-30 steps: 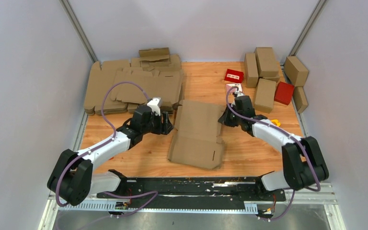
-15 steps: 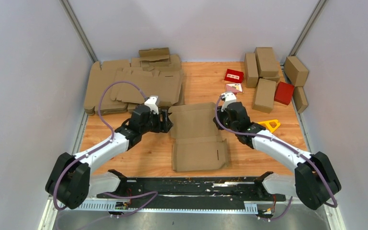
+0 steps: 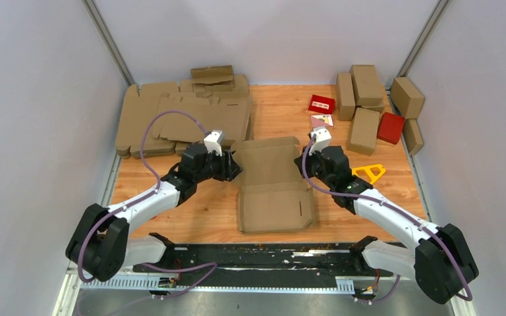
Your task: Fold the paper box
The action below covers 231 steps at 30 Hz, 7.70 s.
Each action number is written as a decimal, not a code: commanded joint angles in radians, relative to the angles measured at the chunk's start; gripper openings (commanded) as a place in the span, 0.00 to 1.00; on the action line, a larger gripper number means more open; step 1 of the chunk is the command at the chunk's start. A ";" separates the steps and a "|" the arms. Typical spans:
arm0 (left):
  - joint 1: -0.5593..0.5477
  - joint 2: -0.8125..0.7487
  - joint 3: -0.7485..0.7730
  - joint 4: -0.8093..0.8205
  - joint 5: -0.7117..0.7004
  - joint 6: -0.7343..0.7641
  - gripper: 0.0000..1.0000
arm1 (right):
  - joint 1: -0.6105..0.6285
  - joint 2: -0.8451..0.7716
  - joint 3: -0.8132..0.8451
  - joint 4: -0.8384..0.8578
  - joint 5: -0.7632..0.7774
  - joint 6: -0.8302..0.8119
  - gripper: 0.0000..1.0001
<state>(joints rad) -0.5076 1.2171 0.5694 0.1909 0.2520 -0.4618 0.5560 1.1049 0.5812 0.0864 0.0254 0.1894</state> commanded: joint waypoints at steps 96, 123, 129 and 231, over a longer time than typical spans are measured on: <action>0.001 0.204 -0.045 0.420 0.265 -0.020 0.29 | 0.028 0.109 -0.008 -0.383 -0.049 0.138 0.75; -0.239 -0.129 -0.127 0.257 -0.146 0.300 0.00 | 0.023 0.092 0.016 -0.401 0.022 0.185 0.86; -0.275 -0.172 -0.157 0.273 -0.182 0.338 0.00 | -0.007 0.013 0.016 -0.426 0.051 0.170 0.91; -0.503 -0.091 -0.148 0.428 -0.451 0.545 0.00 | -0.012 -0.202 0.352 -0.817 0.311 0.738 0.86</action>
<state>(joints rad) -1.0130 1.1591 0.4213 0.5617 -0.1745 0.0811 0.5419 0.9871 0.9054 -0.6754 0.1394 1.1671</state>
